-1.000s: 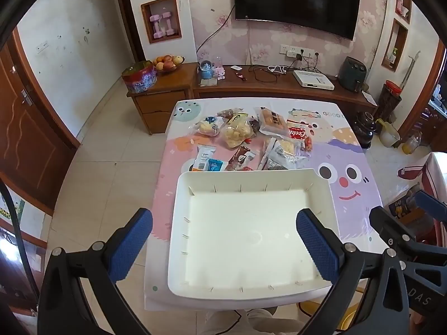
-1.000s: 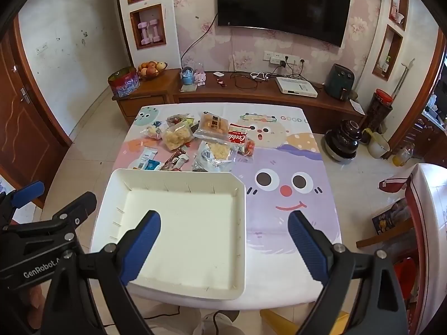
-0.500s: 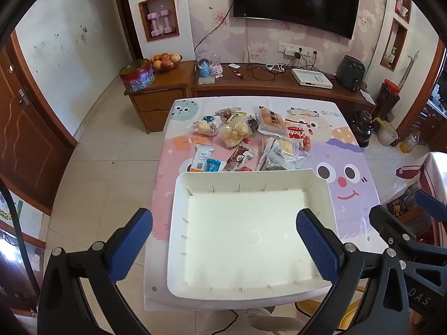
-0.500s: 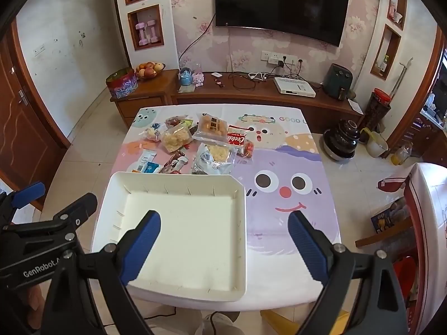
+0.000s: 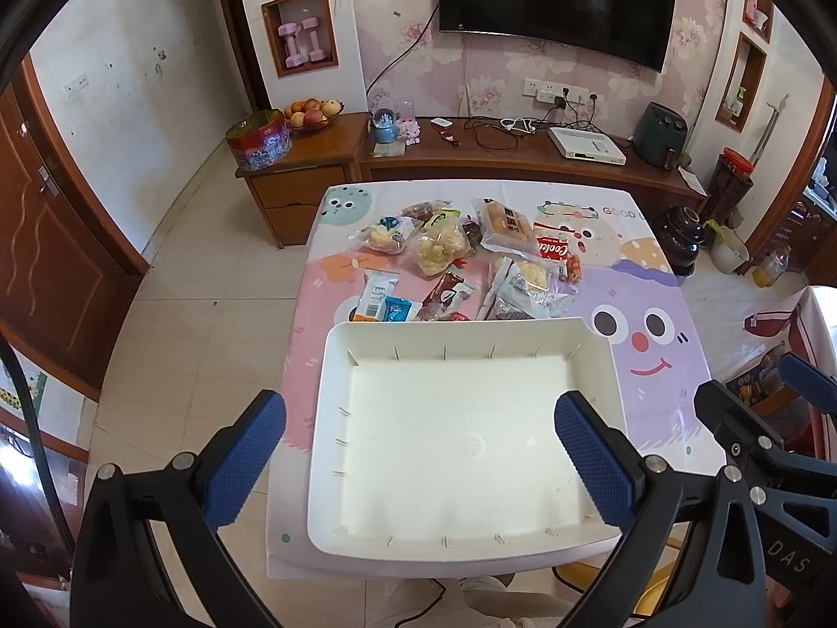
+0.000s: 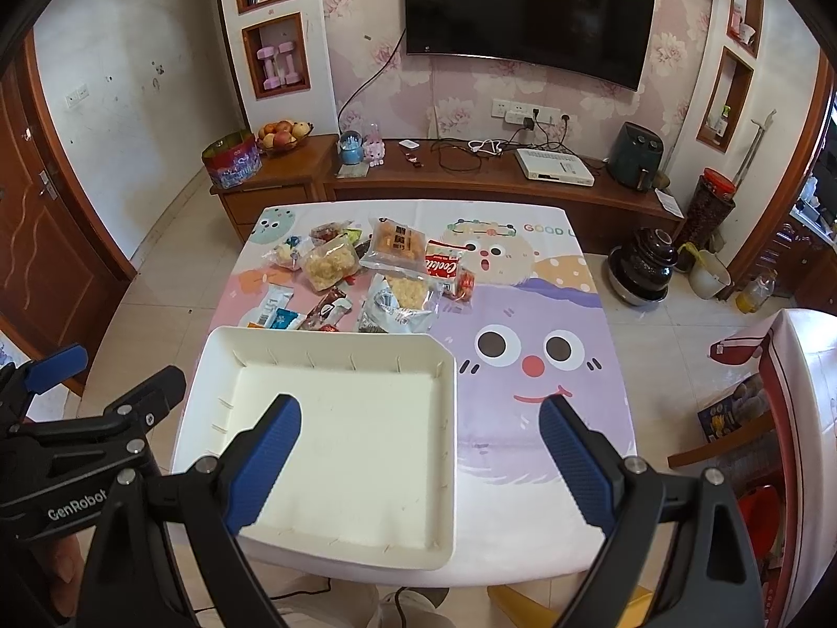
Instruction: Organize snacks
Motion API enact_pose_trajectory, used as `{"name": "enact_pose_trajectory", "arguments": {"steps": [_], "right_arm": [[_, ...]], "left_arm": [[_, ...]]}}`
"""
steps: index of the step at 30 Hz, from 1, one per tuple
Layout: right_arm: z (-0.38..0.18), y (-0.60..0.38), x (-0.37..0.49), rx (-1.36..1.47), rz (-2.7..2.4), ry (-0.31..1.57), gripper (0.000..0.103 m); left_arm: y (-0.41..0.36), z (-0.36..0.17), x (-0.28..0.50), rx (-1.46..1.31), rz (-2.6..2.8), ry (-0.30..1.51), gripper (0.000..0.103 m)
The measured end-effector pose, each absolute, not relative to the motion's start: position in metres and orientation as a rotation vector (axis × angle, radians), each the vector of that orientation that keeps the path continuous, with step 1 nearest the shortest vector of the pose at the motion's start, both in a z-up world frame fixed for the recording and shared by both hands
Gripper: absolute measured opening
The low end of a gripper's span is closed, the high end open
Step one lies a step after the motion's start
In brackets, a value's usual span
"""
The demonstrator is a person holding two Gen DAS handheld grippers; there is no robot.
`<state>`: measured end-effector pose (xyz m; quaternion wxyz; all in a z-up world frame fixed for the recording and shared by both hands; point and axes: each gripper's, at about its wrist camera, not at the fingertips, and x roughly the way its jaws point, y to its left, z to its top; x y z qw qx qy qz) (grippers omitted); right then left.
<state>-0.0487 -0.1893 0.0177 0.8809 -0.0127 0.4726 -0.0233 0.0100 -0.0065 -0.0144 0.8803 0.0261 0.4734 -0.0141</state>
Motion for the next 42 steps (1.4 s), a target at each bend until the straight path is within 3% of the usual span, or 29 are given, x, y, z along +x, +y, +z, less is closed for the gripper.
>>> {"name": "enact_pose_trajectory", "arguments": {"steps": [42], "right_arm": [[0.029, -0.2, -0.036, -0.013, -0.047, 0.979, 0.093]], "left_arm": [[-0.009, -0.013, 0.01, 0.059, -0.03, 0.996, 0.102]]}}
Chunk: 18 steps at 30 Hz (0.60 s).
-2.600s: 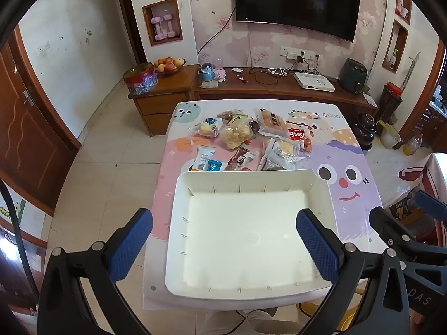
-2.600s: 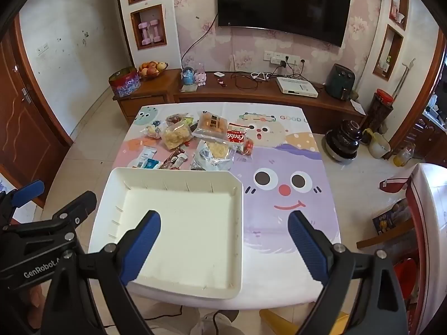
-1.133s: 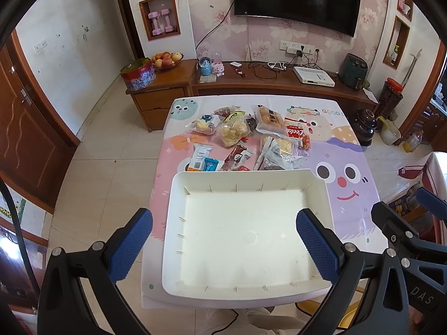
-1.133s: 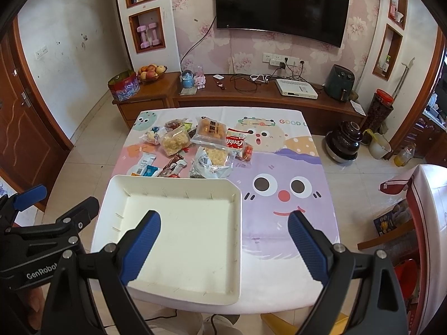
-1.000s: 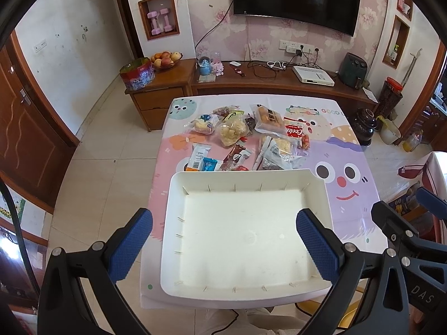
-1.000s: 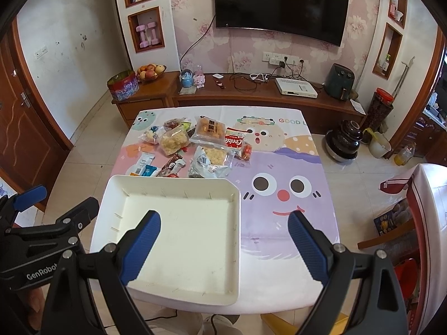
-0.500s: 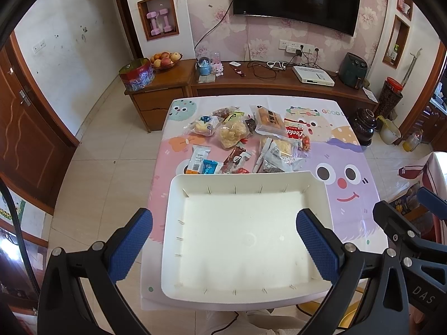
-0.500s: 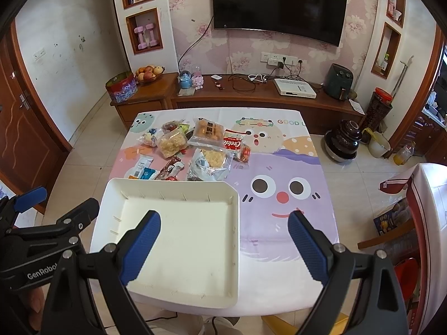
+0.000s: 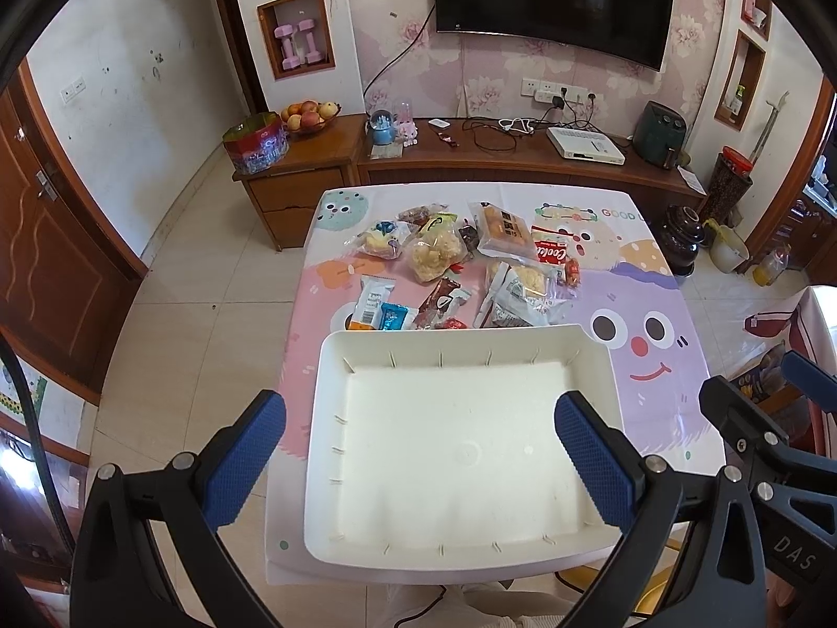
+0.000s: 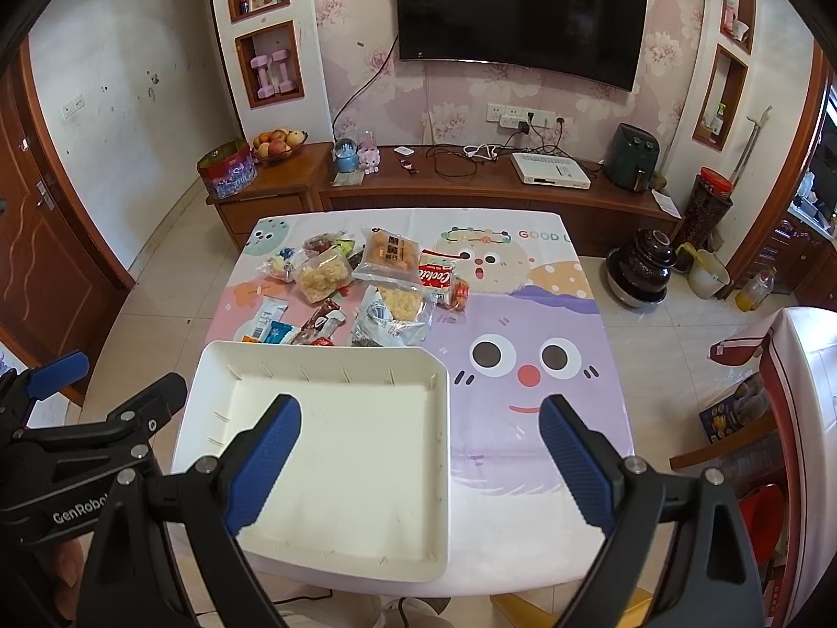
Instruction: Organize snacks
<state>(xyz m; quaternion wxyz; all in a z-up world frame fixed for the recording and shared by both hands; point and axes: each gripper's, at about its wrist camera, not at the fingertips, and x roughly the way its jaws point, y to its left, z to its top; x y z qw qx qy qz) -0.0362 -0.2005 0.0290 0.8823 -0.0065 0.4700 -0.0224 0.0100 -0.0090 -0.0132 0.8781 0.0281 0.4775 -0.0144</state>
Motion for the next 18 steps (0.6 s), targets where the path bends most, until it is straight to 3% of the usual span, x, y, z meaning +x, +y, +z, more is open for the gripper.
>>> {"name": "enact_pose_trajectory", "arguments": {"steps": [18], "right_arm": [[0.029, -0.202, -0.035, -0.01, -0.051, 0.989, 0.093]], "left_arm": [[-0.015, -0.018, 0.015, 0.061, -0.052, 1.006, 0.102]]}}
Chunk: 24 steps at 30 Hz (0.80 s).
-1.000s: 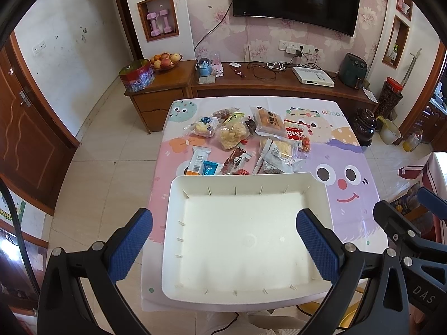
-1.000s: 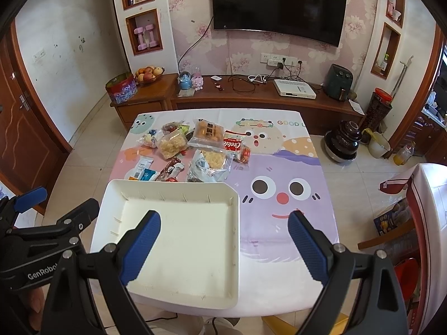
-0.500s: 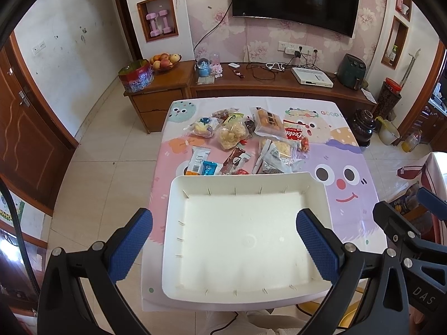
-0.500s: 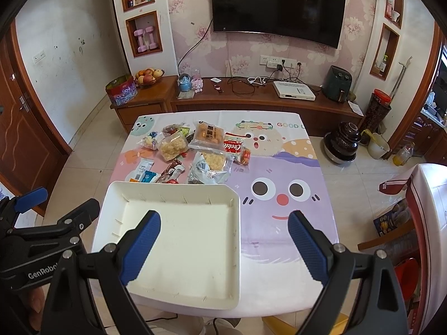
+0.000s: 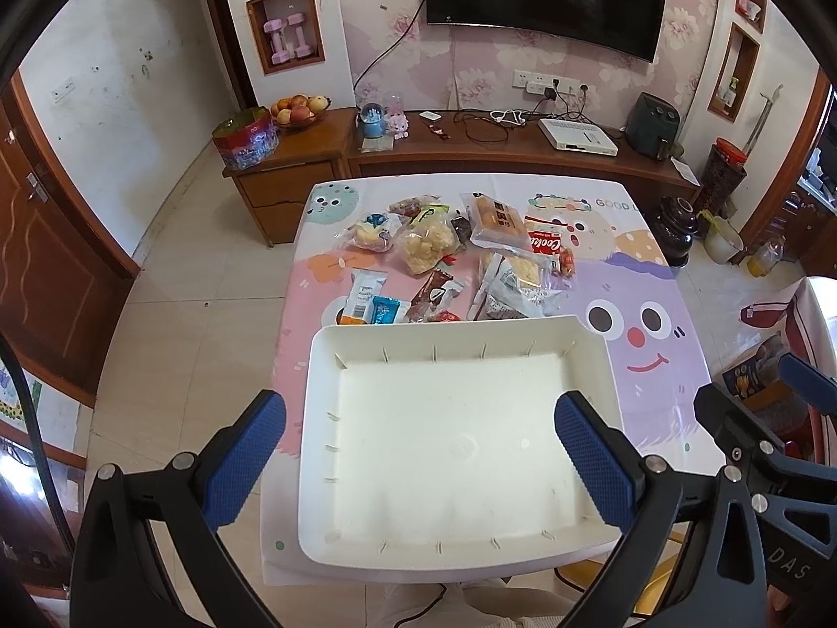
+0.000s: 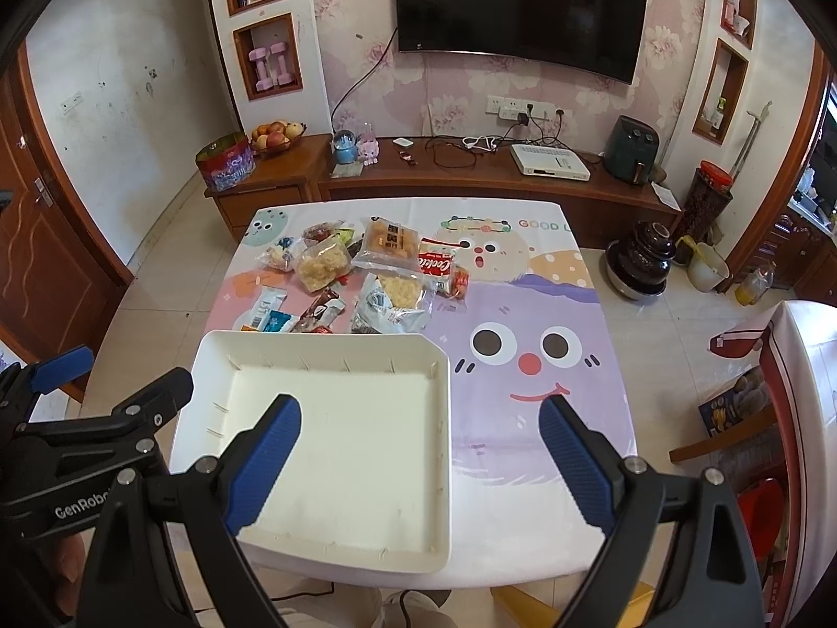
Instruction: Organize snacks
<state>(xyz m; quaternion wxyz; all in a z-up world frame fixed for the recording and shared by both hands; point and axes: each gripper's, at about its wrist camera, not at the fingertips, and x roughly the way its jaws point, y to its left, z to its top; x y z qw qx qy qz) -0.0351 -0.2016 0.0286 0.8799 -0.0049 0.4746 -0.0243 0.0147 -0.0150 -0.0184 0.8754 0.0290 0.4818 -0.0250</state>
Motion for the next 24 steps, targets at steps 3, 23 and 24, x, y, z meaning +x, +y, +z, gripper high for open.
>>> {"name": "enact_pose_trajectory", "arguments": {"steps": [3, 23, 24], "right_arm": [[0.019, -0.199, -0.038, -0.012, -0.055, 0.99, 0.093], [0.005, -0.193, 0.026, 0.009, -0.049, 1.018, 0.093], [0.0, -0.191, 0.036, 0.002, -0.043, 1.027, 0.093]], "left_arm": [[-0.016, -0.019, 0.015, 0.061, -0.052, 1.006, 0.102], [0.054, -0.033, 0.096, 0.066, 0.055, 1.041, 0.102], [0.058, -0.039, 0.106, 0.083, 0.05, 1.053, 0.102]]}}
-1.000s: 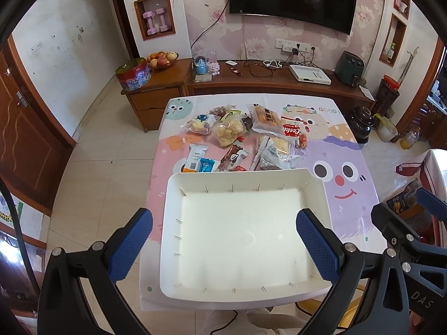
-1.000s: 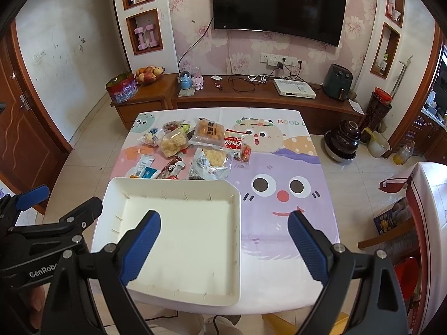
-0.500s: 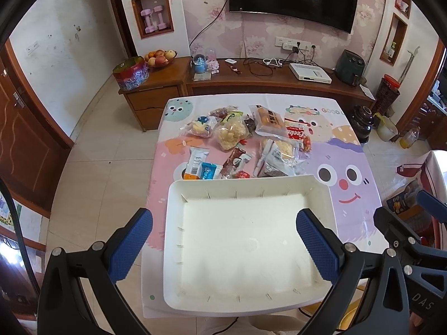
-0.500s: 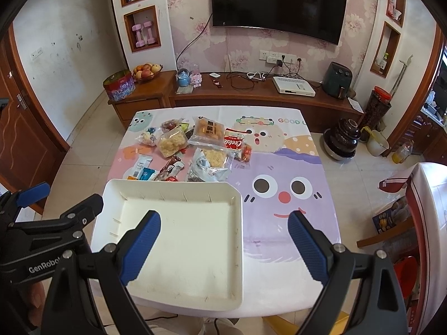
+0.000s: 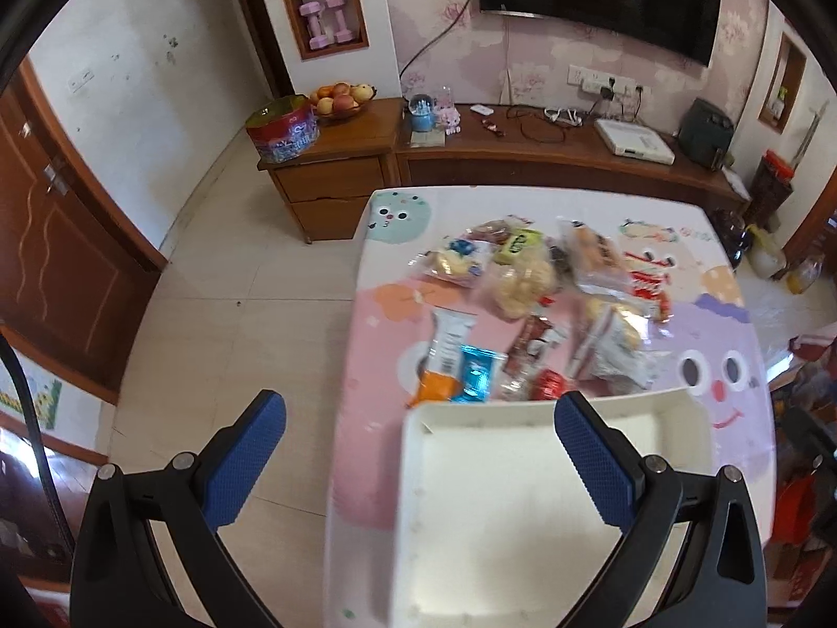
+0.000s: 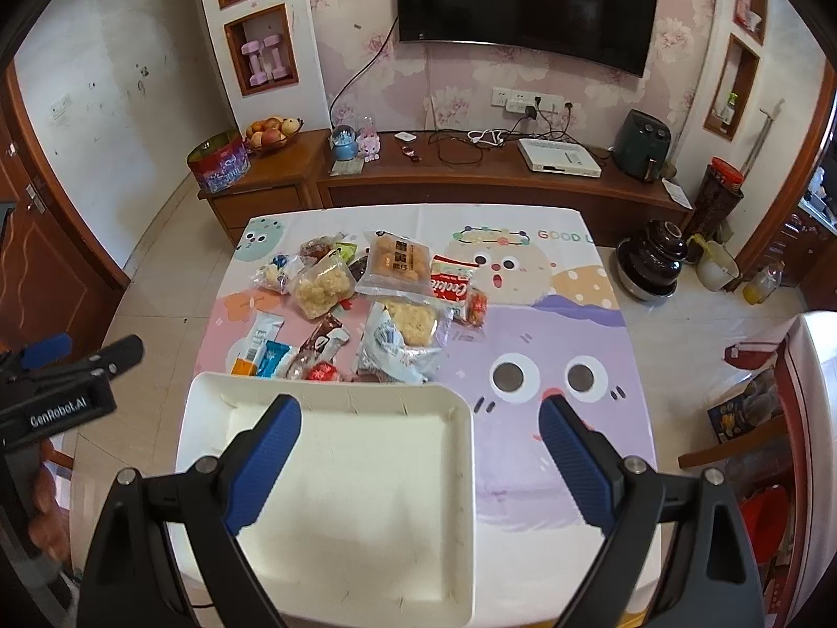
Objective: Organize snacks
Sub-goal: 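Reach the left gripper to the white-orange wrapped bar while the right gripper grasps a white snack bag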
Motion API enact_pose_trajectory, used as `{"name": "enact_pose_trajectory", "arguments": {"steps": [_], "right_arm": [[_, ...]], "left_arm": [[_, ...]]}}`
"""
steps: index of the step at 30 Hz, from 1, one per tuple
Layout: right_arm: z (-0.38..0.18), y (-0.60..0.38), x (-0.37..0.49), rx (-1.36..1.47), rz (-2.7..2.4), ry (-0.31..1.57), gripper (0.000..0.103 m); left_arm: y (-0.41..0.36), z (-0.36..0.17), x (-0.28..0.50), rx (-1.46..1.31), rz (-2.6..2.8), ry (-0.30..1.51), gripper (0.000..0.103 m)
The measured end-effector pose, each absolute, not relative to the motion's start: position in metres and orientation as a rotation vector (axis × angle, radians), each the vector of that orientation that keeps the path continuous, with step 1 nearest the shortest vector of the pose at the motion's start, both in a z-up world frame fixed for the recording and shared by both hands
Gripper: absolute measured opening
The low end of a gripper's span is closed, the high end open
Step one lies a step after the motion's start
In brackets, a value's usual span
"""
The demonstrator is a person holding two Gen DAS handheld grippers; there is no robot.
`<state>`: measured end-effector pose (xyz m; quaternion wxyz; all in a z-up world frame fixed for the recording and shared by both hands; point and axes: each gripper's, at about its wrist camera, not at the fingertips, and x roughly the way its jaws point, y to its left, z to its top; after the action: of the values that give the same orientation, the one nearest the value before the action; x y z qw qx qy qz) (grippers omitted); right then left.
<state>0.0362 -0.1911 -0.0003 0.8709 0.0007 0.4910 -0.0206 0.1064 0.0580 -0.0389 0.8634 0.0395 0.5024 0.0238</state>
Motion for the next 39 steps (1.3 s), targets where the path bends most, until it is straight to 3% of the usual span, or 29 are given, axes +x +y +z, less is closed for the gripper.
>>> {"name": "enact_pose_trajectory", "arguments": {"steps": [8, 15, 23, 29, 31, 39], "right_arm": [[-0.045, -0.174, 0.109, -0.075, 0.031, 1.092, 0.093], [-0.135, -0.168, 0.181, -0.092, 0.093, 1.279, 0.091], [-0.188, -0.165, 0.209, -0.16, 0.158, 1.394, 0.088], [-0.211, -0.161, 0.215, -0.212, 0.194, 1.464, 0.087], [-0.216, -0.162, 0.216, -0.207, 0.201, 1.48, 0.085], [-0.228, -0.157, 0.219, -0.211, 0.228, 1.526, 0.072]], "left_arm": [[0.083, -0.104, 0.188, 0.077, -0.03, 1.225, 0.102], [0.101, -0.178, 0.258, -0.041, -0.039, 1.402, 0.102], [0.093, -0.245, 0.288, -0.033, -0.074, 1.531, 0.094], [0.08, -0.275, 0.289, 0.043, -0.103, 1.587, 0.075], [0.079, -0.283, 0.289, 0.047, -0.105, 1.597, 0.075], [0.066, -0.306, 0.271, 0.082, -0.116, 1.622, 0.057]]}}
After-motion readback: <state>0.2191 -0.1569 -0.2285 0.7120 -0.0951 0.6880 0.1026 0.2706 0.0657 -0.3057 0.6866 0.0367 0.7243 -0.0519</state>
